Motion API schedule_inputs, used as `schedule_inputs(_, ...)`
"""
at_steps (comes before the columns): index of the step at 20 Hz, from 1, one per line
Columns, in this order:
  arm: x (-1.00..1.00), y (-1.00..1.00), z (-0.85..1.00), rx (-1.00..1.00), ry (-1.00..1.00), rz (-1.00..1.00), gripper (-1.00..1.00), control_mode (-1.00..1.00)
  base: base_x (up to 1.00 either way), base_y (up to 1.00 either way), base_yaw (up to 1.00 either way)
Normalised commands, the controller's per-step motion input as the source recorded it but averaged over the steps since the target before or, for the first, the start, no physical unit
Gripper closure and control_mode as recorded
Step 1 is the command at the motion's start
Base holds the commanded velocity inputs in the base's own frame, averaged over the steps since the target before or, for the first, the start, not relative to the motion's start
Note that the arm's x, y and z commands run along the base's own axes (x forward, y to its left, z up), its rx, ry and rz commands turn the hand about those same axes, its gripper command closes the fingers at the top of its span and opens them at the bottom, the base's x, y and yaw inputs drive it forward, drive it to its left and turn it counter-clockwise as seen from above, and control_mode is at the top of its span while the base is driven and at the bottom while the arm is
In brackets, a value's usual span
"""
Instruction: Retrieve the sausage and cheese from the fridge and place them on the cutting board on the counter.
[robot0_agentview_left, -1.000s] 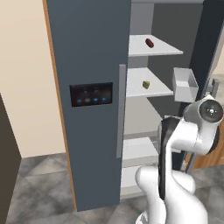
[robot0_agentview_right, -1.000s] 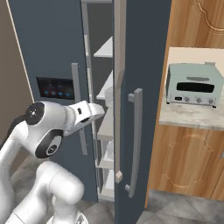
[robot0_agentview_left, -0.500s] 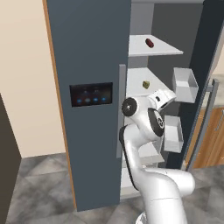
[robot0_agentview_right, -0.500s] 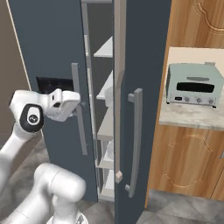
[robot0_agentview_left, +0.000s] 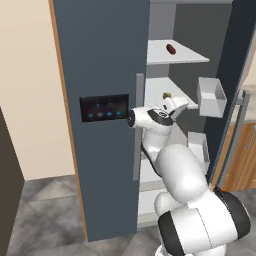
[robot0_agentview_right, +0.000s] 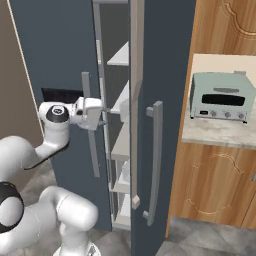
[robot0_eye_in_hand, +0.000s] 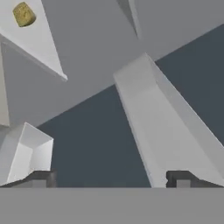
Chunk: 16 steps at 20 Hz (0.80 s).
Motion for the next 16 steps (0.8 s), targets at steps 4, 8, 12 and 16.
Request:
schedule_inputs(4, 0.17, -0.81, 0.06, -0.12, 0.01, -0.23, -1.0, -1.0, 0.0, 0.0, 0.0)
schedule_inputs(8, 0.0, -0.95, 0.07, -0.09, 0.01, -0.22, -1.0, -1.0, 0.0, 0.0, 0.0)
schedule_inputs(12, -0.28, -1.0, 0.23, -0.07, 0.0, -0.19, -1.0, -1.0, 0.0, 0.0, 0.0)
schedule_inputs(16, -0.38, -1.0, 0.24, -0.05, 0.0, -0.18, -1.0, -1.0, 0.0, 0.0, 0.0)
